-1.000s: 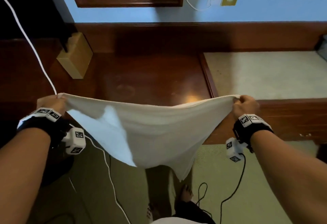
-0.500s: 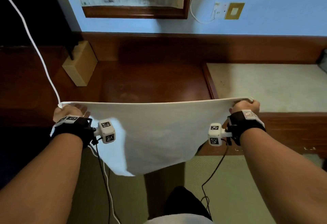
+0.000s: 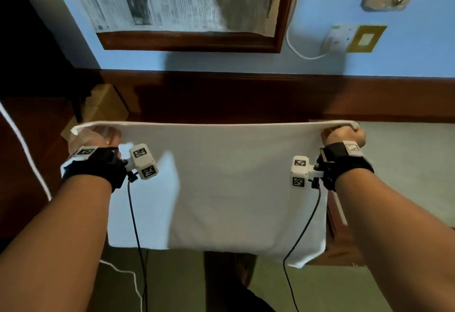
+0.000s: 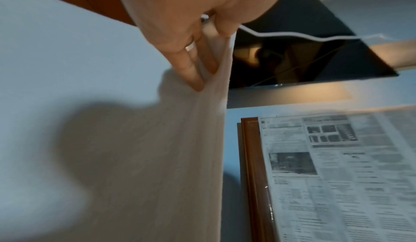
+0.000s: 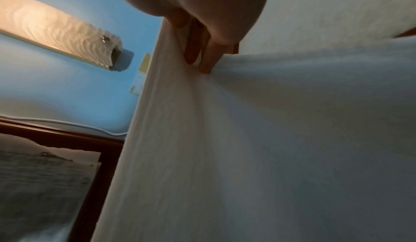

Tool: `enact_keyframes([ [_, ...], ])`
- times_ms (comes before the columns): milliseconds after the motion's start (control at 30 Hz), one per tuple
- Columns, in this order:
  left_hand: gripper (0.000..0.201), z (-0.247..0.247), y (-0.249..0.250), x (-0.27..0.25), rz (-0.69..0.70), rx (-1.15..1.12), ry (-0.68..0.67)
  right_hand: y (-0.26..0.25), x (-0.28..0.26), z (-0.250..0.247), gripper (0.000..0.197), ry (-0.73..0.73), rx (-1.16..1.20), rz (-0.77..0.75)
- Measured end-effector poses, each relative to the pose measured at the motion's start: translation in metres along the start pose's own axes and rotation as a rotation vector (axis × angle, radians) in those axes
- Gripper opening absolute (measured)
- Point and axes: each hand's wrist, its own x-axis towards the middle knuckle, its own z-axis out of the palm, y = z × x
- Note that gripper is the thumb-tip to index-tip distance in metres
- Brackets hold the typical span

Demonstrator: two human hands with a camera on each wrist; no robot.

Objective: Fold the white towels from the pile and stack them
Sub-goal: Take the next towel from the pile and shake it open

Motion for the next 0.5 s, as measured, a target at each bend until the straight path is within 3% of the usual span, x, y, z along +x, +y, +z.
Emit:
enact_keyframes([
  [100,0.040,0.051,-0.008,0.029,0.036,0.121,-0.001,-0.001,0.030,0.054,0.033,-0.056,-0.011,0.018],
  [200,0.034,0.078,-0.022,0.071,0.079,0.190,-0.031,0.016,0.055,0.095,0.017,-0.161,-0.049,0.035],
  [267,0.034,0.084,-0.046,0.093,0.105,0.351,-0.055,0.051,0.068,0.098,0.029,-0.276,-0.234,-0.031],
  [367,0.054,0.048,-0.108,0.109,0.138,0.956,-0.182,0.121,0.064,0.062,0.058,-0.599,-0.849,-0.202],
  [433,0.067,-0.002,-0.158,0.106,0.064,1.500,-0.349,0.167,0.051,0.020,0.065,-0.893,-1.378,-0.319],
  [500,0.079,-0.048,-0.194,0.094,-0.032,1.983,-0.493,0.200,0.041,-0.018,0.069,-1.052,-1.768,-0.343],
])
